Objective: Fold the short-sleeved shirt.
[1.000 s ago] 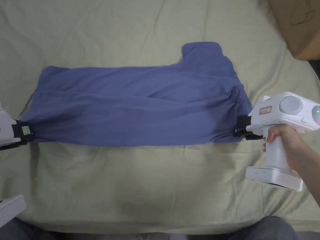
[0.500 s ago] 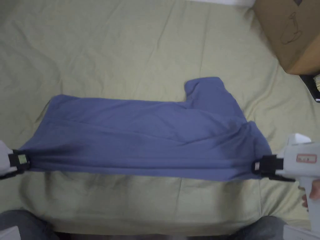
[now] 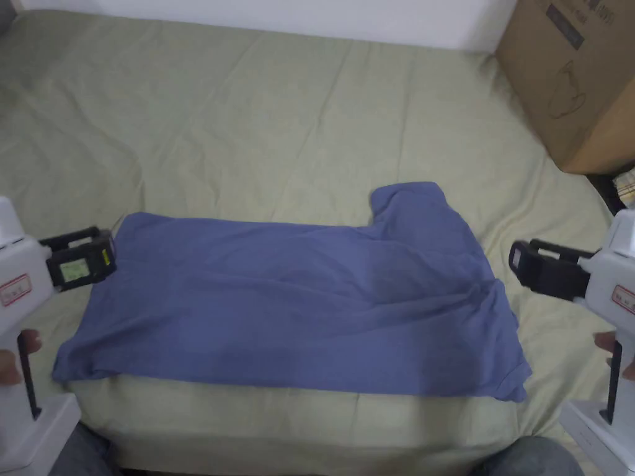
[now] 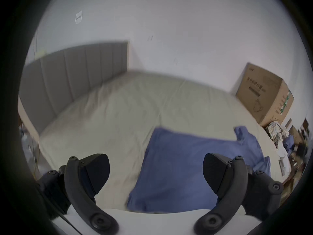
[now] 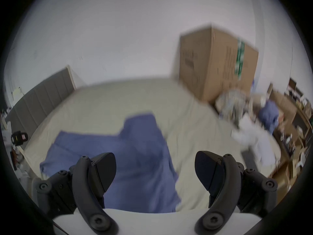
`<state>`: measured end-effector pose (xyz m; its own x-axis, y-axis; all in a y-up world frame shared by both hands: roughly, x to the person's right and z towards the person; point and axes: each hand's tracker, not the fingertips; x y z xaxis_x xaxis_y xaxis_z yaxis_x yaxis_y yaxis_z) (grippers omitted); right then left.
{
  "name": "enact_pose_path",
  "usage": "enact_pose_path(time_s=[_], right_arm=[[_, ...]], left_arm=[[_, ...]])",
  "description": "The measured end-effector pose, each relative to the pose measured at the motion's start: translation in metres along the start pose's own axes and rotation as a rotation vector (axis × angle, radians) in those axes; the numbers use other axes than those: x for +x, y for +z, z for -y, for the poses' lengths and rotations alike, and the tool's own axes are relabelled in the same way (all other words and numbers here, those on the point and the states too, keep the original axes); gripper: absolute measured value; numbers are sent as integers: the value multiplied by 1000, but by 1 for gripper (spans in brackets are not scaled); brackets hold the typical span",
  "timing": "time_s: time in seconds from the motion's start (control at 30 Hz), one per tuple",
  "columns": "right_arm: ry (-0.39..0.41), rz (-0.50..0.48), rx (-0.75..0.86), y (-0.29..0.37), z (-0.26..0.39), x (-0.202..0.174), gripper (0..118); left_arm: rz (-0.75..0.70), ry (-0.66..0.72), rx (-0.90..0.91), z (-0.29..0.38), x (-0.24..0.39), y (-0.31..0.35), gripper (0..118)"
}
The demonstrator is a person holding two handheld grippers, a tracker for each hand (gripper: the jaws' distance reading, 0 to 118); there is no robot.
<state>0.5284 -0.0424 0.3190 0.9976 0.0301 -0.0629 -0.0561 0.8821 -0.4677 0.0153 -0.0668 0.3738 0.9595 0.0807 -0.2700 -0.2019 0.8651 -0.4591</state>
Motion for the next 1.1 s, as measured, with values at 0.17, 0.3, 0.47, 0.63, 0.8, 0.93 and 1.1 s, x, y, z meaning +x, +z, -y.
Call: enact_pose_path(time_s=[0.17, 0.3, 0.47, 0.63, 0.8, 0.93, 1.1], right_arm=[[40, 6, 251, 32, -11, -39, 112], [-29, -15, 297, 40, -8, -57, 110], [-62, -34, 271, 33, -3, -71, 28], [-42, -31, 262, 21, -1, -76, 0], [-40, -37, 251, 15, -4, -79, 0], [-26, -42, 239, 10, -10, -83, 0], [-12, -40, 223, -2, -19, -85, 0]], left_arm=[[12, -86, 225, -5, 33, 19, 107], [46, -110, 289, 0, 48, 26, 85], [79, -143, 297, 5, 57, 26, 9], [84, -163, 304, 5, 61, 22, 0], [70, -156, 272, -4, 54, 5, 0], [51, -106, 193, -25, 38, -27, 0], [36, -53, -46, -69, 9, -101, 37]])
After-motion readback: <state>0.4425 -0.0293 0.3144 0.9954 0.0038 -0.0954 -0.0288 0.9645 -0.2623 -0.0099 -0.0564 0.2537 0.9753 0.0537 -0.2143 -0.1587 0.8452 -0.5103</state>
